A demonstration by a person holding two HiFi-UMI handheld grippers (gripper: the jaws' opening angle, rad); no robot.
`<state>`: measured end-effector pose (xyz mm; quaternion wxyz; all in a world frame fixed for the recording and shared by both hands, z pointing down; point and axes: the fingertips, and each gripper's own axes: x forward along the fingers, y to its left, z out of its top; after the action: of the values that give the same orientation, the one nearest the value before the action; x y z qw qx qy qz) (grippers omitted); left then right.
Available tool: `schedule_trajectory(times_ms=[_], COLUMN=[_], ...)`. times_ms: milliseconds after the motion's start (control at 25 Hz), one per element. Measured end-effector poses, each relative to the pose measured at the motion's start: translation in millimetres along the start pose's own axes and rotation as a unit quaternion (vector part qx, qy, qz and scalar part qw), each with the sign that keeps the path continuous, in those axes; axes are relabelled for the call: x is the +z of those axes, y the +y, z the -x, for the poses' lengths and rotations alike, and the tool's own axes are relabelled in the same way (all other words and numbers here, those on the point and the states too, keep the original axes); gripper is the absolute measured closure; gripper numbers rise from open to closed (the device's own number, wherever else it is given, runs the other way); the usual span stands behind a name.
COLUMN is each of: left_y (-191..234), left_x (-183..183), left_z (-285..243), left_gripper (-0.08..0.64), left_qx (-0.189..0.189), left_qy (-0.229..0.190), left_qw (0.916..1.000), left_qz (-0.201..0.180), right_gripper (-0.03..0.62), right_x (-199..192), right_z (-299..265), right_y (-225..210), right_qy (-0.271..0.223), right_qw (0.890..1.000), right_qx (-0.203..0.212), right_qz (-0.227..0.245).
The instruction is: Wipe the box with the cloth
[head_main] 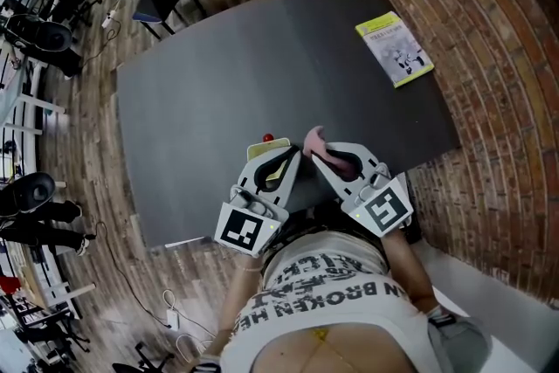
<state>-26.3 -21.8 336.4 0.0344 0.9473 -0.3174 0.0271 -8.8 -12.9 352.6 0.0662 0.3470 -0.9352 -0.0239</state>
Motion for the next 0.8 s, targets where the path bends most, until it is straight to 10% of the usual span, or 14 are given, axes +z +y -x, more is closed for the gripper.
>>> schedule_trajectory(times_ms=[800], left_y=[-19.4], left_x=[-0.2], left_z=[0.3], left_gripper=[0.554], left_qx=[0.009], left_qy=[0.015], left_qw=[0.9996], left_qz=[-0.022], right_gripper=[0.575], right_x=[11.5], right_z=[15.1], right_y=[-6.4], right_qy=[-0.005], right_qw=[0.999], right_qx=[-0.011], right_qz=[-0.034])
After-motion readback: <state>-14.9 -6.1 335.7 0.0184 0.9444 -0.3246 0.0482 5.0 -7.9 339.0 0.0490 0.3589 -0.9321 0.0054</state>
